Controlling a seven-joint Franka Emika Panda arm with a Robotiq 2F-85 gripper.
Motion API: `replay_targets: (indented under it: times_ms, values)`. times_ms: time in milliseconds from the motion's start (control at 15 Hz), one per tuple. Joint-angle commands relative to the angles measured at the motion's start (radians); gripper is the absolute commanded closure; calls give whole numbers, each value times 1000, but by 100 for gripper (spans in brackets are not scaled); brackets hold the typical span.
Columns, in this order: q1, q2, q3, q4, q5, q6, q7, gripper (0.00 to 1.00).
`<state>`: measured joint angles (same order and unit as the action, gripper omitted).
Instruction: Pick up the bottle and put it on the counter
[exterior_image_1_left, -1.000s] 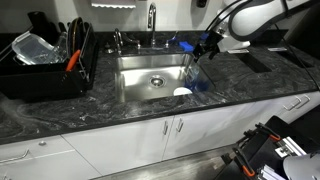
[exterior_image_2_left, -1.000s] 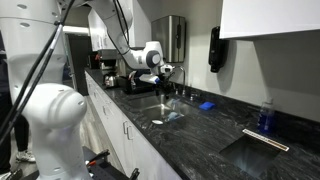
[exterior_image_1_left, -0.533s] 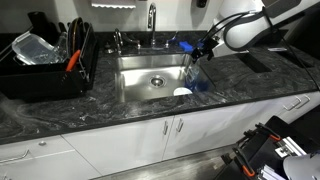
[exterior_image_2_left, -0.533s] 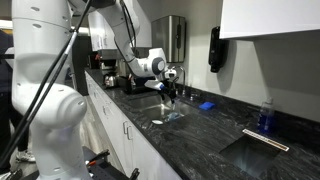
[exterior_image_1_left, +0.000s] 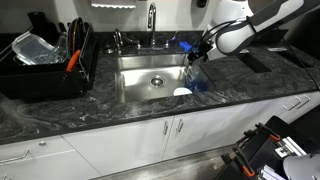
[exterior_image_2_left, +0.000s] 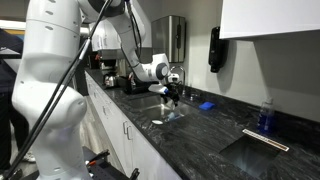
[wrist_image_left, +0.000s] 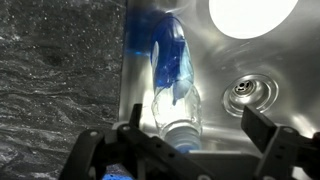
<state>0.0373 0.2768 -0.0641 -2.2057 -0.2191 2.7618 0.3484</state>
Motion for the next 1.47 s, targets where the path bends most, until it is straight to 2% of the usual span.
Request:
replay_targets:
  times_ms: [0, 267, 333, 400, 800, 1000, 1400]
  values:
    - [15, 67, -23, 53, 5, 39, -36, 0]
    - [29, 112, -46, 84, 2, 57, -35, 0]
    - [33, 124, -52, 90, 0, 63, -35, 25]
    - [38, 134, -59, 95, -2, 65, -35, 26]
    - [51, 143, -70, 97, 16, 67, -34, 69]
    - [49, 113, -66, 80, 28, 70, -37, 71]
    - [46, -4, -69, 78, 90, -25, -7, 71]
